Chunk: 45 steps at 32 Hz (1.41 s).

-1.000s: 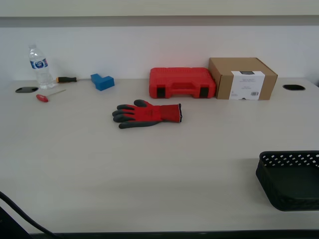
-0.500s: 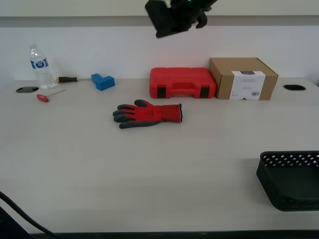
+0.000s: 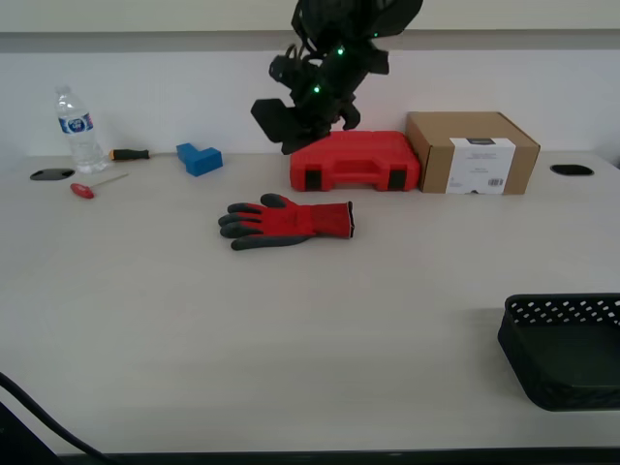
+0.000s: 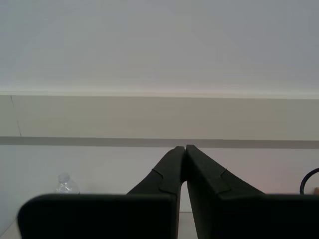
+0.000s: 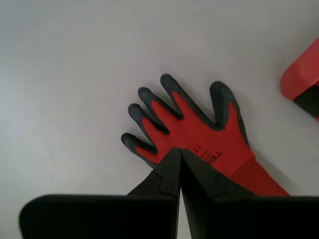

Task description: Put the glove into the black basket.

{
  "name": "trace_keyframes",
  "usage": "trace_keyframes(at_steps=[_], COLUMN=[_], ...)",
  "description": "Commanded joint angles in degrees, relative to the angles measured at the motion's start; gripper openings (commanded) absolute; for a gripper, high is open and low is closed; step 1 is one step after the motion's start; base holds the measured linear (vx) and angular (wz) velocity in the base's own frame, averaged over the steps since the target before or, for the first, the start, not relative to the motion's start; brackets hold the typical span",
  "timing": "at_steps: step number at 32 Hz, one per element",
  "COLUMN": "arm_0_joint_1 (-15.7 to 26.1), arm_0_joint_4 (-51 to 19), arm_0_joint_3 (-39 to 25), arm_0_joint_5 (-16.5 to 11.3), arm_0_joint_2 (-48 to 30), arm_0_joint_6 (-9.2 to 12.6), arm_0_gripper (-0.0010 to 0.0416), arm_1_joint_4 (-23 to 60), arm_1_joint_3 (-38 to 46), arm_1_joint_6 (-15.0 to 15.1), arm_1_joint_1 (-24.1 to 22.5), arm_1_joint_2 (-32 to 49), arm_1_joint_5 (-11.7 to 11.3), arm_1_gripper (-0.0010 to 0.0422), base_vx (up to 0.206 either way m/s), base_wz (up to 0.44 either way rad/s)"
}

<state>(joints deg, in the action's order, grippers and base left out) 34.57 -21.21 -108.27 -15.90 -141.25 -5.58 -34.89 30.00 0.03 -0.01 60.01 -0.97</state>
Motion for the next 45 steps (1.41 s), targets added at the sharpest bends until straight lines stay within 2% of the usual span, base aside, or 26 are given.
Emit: trace_keyframes(at_steps=[1, 2, 5, 9, 12, 17, 22, 24, 26, 30, 34, 39, 45], arm_0_joint_1=[-0.1, -0.3, -0.9, -1.6, -2.5, -2.8, -3.4, -4.1, -4.9, -5.7, -5.9, -5.9, -5.6], arm_0_joint_4=[-4.0, -5.0, -6.8, -6.9, -4.4, -2.7, -2.9, -3.0, -3.3, -3.0, 0.0, 1.3, -0.8], arm_0_joint_3=[-1.3, -1.4, -1.4, -1.1, 1.4, 1.4, 1.5, 2.2, 3.1, 4.9, 6.3, 5.6, 0.5], arm_0_joint_5=[5.9, 7.1, 8.2, 8.2, 9.8, 12.9, 14.0, 14.1, 13.9, 14.1, 14.1, 14.0, 12.6], arm_0_joint_2=[-2.8, -3.8, -5.3, -6.6, -6.6, -6.6, -6.6, -6.6, -6.6, -6.6, -6.6, -7.6, -12.1], arm_0_joint_6=[0.0, -0.3, -0.5, -1.9, -2.4, -2.5, -0.1, 2.5, 4.3, 3.5, 3.1, 4.1, 5.4], arm_0_gripper=[0.0001, 0.0001, 0.0001, 0.0001, 0.0001, 0.0001, 0.0001, 0.0006, 0.0030, 0.0105, 0.0158, 0.0193, 0.0221], arm_1_joint_4=[-0.3, -0.3, -0.3, 0.1, 0.1, 0.1, 0.1, 0.1, 0.1, 0.1, 0.1, 0.2, 0.2], arm_1_joint_3=[0.0, 0.0, 0.0, 0.0, 0.0, 0.0, 0.0, 0.0, 0.0, 0.0, 0.0, 0.0, 0.0], arm_1_joint_6=[0.0, 0.0, 0.0, 0.0, 0.0, 0.0, 0.0, 0.0, 0.0, 0.0, 0.0, 0.0, 0.0], arm_1_joint_1=[0.0, 0.0, 0.0, 0.0, 0.0, 0.0, 0.0, 0.0, 0.0, 0.0, 0.0, 0.0, 0.0], arm_1_joint_2=[0.0, 0.0, 0.0, 0.0, 0.0, 0.0, 0.0, 0.0, 0.0, 0.0, 0.0, 0.0, 0.0], arm_1_joint_5=[0.0, 0.0, 0.0, 0.0, 0.0, 0.0, 0.0, 0.0, 0.0, 0.0, 0.0, 0.0, 0.0], arm_1_gripper=[0.0000, 0.0000, 0.0000, 0.0000, 0.0000, 0.0000, 0.0000, 0.0000, 0.0000, 0.0000, 0.0000, 0.0000, 0.0000], base_vx=[0.000, 0.000, 0.000, 0.000, 0.000, 0.000, 0.000, 0.000, 0.000, 0.000, 0.000, 0.000, 0.000], base_wz=[0.000, 0.000, 0.000, 0.000, 0.000, 0.000, 0.000, 0.000, 0.000, 0.000, 0.000, 0.000, 0.000])
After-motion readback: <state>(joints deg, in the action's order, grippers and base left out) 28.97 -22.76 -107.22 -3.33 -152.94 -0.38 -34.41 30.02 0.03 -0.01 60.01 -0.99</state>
